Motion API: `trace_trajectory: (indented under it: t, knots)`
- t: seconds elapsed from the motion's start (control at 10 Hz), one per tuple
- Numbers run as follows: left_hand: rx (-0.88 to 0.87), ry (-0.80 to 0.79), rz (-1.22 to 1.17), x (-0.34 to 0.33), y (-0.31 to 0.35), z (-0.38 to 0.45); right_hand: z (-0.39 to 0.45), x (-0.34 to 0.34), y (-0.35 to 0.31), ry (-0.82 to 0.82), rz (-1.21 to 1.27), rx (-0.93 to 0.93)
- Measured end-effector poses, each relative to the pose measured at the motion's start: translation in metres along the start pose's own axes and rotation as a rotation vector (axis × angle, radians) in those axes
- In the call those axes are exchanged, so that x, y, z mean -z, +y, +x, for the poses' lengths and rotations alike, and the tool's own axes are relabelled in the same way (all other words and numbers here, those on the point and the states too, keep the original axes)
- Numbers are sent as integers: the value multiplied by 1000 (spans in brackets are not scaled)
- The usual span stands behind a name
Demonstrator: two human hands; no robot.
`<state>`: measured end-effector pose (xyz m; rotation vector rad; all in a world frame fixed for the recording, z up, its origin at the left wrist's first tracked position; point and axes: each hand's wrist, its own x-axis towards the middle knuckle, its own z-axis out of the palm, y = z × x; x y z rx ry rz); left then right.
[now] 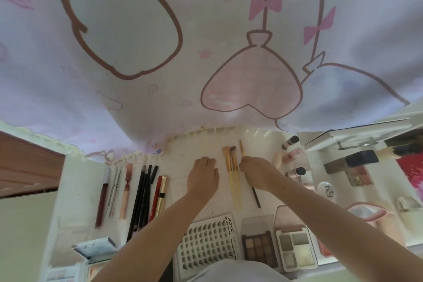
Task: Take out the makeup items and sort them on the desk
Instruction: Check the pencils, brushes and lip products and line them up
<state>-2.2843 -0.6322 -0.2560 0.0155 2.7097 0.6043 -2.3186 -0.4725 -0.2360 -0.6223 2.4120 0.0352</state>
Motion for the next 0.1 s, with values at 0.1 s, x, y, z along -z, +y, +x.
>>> trace_trajectory:
  t: [0.1]
  knots:
    - [26, -38, 138, -8, -22, -17, -4, -2, 1, 69, 42, -9]
